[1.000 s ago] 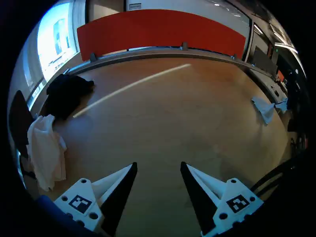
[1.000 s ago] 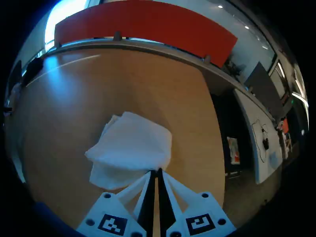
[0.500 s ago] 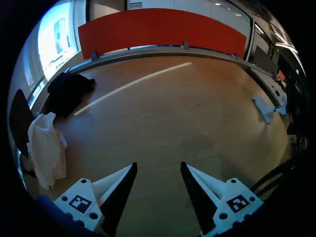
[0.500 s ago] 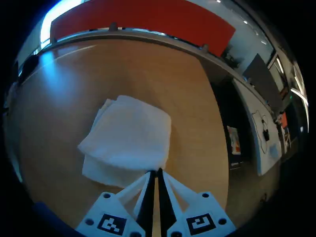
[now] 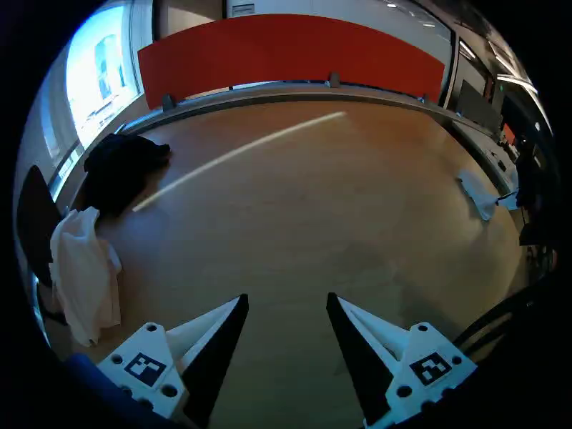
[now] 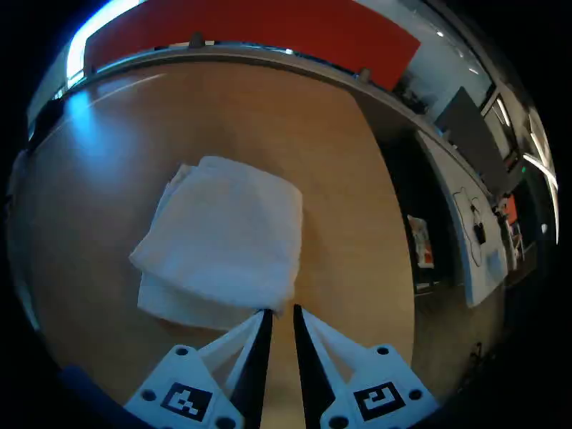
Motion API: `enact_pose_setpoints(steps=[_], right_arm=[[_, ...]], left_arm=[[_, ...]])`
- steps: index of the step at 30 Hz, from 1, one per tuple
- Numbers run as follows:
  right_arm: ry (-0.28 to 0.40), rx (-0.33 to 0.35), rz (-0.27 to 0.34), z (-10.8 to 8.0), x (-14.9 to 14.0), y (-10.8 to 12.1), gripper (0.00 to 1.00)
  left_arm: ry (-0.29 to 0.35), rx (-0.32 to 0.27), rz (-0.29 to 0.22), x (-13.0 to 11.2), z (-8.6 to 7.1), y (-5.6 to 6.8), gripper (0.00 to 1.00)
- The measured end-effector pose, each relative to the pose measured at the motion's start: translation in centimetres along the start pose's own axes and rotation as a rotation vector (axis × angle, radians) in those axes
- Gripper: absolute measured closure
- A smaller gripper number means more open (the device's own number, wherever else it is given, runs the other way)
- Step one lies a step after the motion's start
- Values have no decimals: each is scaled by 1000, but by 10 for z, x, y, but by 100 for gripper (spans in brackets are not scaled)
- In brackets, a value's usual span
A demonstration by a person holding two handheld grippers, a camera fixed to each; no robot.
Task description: Fold towel
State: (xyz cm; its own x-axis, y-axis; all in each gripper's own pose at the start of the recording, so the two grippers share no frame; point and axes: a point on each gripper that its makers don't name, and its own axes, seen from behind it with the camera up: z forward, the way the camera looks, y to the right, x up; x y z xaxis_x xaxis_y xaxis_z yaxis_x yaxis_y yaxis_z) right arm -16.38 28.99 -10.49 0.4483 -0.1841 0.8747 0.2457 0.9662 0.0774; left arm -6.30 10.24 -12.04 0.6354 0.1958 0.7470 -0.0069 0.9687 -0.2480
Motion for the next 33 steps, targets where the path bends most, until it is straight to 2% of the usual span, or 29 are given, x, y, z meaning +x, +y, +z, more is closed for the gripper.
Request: enact_pose_setpoints(steps=[7,10,13,17,19,26,33], right_arm=[[0,-4,-4,-4,-2,1,71],[1,-7,-7,-6,-4,1,59],[6,-14,-10,-9,-4,1,36],[15,-16,-16,-12,-4,-1,27],[22,-11,-18,-14,-3,-3,19],[61,19,-20,-18,7,-19,17],[102,65,-32,-22,22,-45,17]], left_arm=[[4,-4,2,3,1,1,19],[6,-6,2,5,2,1,19],[8,-8,3,5,2,1,19],[10,-11,5,5,2,2,19],[11,-12,6,6,2,2,19],[13,-13,9,5,0,2,19],[16,-13,3,4,-1,1,20]])
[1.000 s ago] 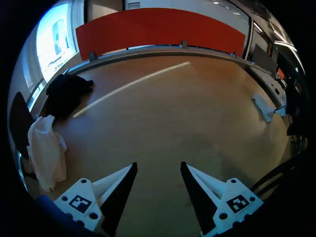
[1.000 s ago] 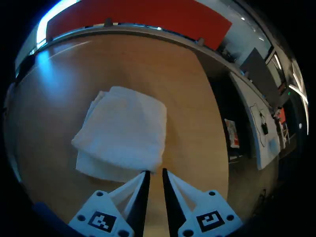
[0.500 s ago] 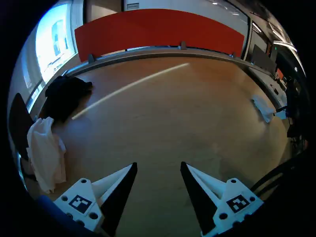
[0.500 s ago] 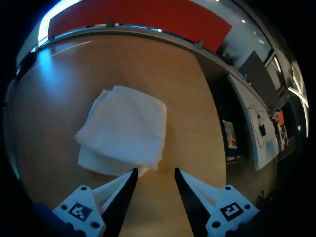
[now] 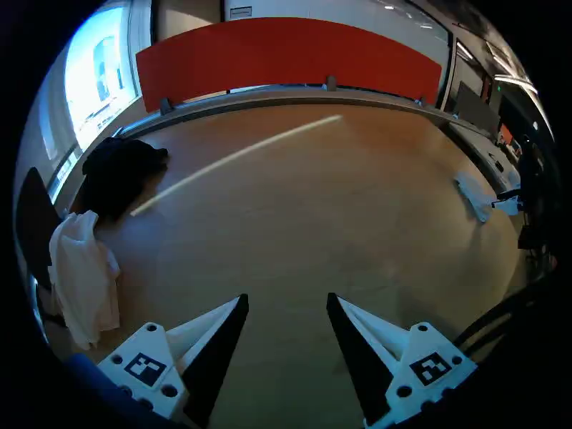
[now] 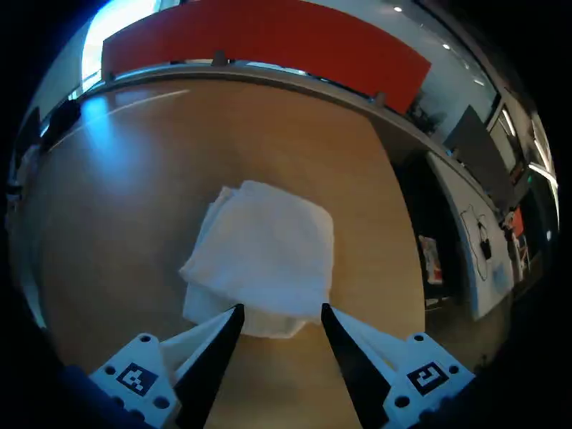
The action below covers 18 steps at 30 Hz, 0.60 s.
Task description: Fold towel
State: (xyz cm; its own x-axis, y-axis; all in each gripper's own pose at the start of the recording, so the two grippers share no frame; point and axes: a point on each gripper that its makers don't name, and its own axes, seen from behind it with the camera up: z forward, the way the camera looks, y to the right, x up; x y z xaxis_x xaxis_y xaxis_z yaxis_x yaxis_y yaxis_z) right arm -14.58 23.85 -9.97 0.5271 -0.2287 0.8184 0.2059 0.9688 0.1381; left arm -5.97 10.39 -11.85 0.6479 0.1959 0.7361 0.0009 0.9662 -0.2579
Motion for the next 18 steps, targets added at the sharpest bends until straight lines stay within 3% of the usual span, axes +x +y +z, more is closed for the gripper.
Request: enact_pose_setpoints(steps=[18], right_arm=[[44,133,-38,11,26,-73,21]], left_arm=[[3,17,-22,-8,-8,-9,19]])
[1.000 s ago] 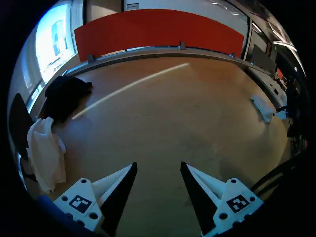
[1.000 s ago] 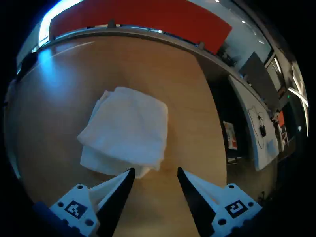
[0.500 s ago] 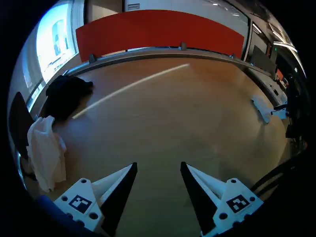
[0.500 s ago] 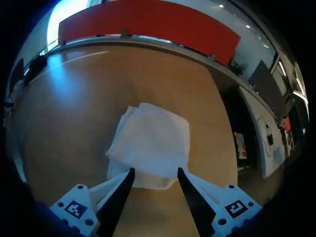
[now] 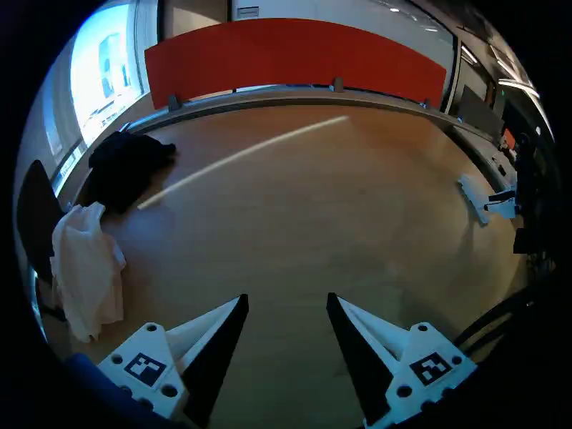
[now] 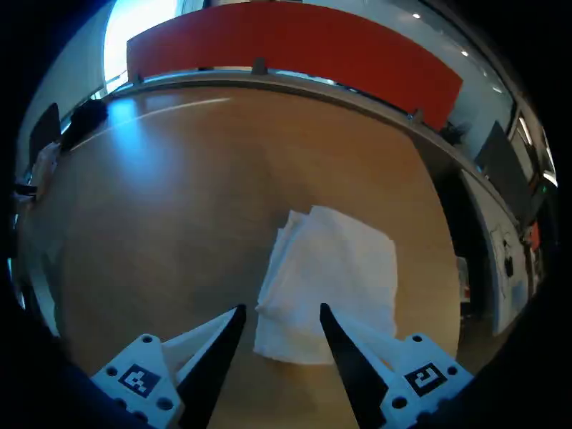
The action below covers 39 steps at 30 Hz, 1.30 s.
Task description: Fold towel
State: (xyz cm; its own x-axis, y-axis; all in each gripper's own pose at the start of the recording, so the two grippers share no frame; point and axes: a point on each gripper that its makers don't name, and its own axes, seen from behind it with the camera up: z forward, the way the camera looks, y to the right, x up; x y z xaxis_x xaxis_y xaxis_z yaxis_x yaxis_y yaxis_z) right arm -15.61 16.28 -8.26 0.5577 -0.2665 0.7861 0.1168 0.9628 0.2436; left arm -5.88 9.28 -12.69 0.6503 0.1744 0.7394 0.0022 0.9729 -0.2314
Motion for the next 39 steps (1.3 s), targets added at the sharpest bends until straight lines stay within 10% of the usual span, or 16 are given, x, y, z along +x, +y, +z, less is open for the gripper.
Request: enact_pose_setpoints(steps=[26,39], right_arm=[[-38,11,-15,13,-8,-8,87],[-28,31,-11,6,-8,-10,94]], left_arm=[[0,9,-7,-3,-3,-4,19],[1,8,-4,-1,-2,-2,19]])
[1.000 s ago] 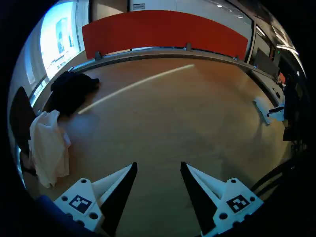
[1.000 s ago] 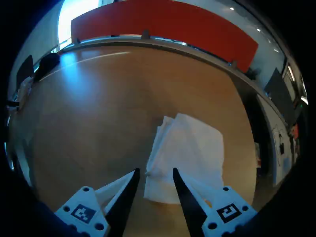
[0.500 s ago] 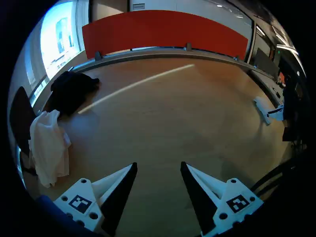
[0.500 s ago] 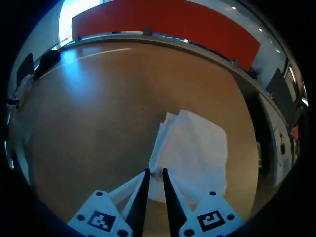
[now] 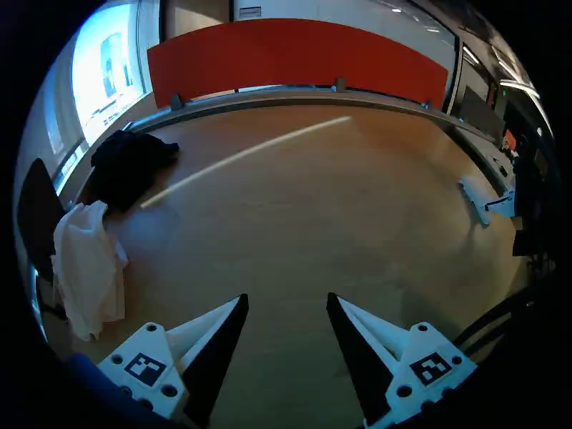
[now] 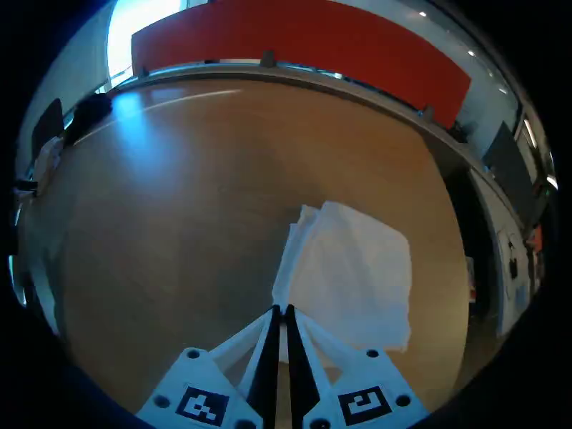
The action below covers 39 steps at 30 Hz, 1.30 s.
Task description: Fold towel
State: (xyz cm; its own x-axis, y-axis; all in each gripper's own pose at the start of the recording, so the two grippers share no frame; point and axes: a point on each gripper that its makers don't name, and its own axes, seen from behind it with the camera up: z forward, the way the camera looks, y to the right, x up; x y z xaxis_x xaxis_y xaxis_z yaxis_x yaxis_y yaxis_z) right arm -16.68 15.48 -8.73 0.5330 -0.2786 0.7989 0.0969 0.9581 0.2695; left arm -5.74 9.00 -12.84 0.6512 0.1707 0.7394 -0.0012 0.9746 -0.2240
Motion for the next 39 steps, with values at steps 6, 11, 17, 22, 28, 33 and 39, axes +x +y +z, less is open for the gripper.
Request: enact_pose_setpoints(steps=[6,11,17,22,28,33,39], right_arm=[[-10,37,4,-4,-4,-7,94],[-24,37,-8,-6,-10,-6,94],[-25,31,-8,-5,-10,-6,94],[-33,27,-14,-5,-12,-5,94],[-37,23,-18,-5,-13,-3,91],[-35,17,-18,-7,-14,0,80],[-26,18,-25,-11,-14,0,50]], left_arm=[[3,-2,2,2,0,1,19],[1,-3,6,2,1,1,19],[1,-4,8,2,1,2,19],[1,-3,7,3,1,1,19],[-1,-2,7,2,1,0,19],[-1,-2,8,3,1,-1,19],[-1,-2,6,3,1,0,19]])
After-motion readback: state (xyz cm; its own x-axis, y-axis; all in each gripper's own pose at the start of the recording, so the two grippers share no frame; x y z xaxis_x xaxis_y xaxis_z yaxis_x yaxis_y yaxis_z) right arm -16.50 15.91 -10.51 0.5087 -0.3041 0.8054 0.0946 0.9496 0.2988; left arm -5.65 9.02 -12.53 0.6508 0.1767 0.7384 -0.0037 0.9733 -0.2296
